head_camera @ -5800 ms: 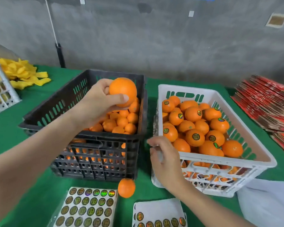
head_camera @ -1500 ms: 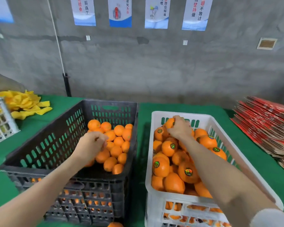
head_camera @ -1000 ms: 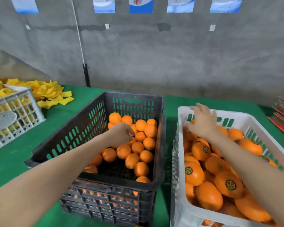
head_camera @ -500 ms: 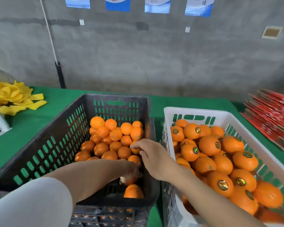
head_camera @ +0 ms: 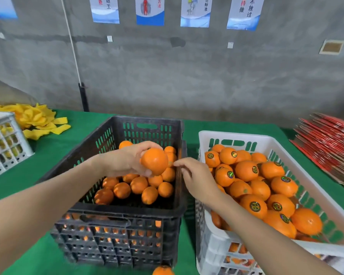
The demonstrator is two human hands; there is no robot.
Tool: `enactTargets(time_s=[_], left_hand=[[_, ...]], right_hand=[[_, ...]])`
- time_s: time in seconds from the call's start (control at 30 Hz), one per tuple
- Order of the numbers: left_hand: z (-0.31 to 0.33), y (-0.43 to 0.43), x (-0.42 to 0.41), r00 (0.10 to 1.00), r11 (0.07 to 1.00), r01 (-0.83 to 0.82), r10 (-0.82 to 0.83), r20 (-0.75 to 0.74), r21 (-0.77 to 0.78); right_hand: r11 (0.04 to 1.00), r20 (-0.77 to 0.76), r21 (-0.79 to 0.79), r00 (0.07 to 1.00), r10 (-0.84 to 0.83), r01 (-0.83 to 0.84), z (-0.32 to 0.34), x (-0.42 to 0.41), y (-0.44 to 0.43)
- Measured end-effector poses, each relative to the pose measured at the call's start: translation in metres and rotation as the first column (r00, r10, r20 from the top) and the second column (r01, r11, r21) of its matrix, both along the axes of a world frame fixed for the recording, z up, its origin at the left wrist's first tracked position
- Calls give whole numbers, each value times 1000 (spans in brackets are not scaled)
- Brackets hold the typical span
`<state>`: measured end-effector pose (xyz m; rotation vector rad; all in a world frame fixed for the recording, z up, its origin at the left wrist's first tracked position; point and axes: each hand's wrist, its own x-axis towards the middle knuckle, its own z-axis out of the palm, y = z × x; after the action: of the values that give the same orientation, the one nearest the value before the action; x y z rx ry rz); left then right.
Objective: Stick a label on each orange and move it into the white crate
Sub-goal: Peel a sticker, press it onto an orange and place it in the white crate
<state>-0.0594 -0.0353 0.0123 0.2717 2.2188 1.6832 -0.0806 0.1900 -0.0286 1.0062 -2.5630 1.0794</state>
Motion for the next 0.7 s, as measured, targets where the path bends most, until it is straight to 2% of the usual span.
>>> enactTargets(time_s=[0.13, 0.2, 0.27, 0.33, 0.4, 0.5, 0.6, 0.7], left_hand=[[7, 18, 52, 999, 945, 7, 10, -50, 328], [9, 36, 76, 997, 904, 22, 11, -73, 427], [9, 56, 99, 995, 889, 12, 35, -92, 458], [4, 77, 118, 990, 918, 10, 48, -135, 397], [-7, 96, 133, 987, 941, -6, 60, -150, 338], [-34, 118, 150, 997, 936, -40, 61, -50, 351], [-67, 134, 164, 989, 913, -135, 104, 101, 384], [-98, 145, 166, 957, 910, -246, 174, 231, 333]], right_hand=[[976, -46, -215, 998, -34, 23, 5, 32, 25], [956, -55, -294, 998, -22, 5, 2, 54, 39], [942, -76, -334, 997, 9, -34, -10, 75, 52], [942, -93, -326, 994, 57, -85, -31, 95, 65], [966, -35, -233, 994, 106, -111, -58, 109, 75], [988, 191, 92, 976, 108, -127, -103, 118, 80], [924, 337, 308, 934, 116, -226, -141, 120, 78], [830, 447, 467, 891, 76, -305, -163, 112, 74]])
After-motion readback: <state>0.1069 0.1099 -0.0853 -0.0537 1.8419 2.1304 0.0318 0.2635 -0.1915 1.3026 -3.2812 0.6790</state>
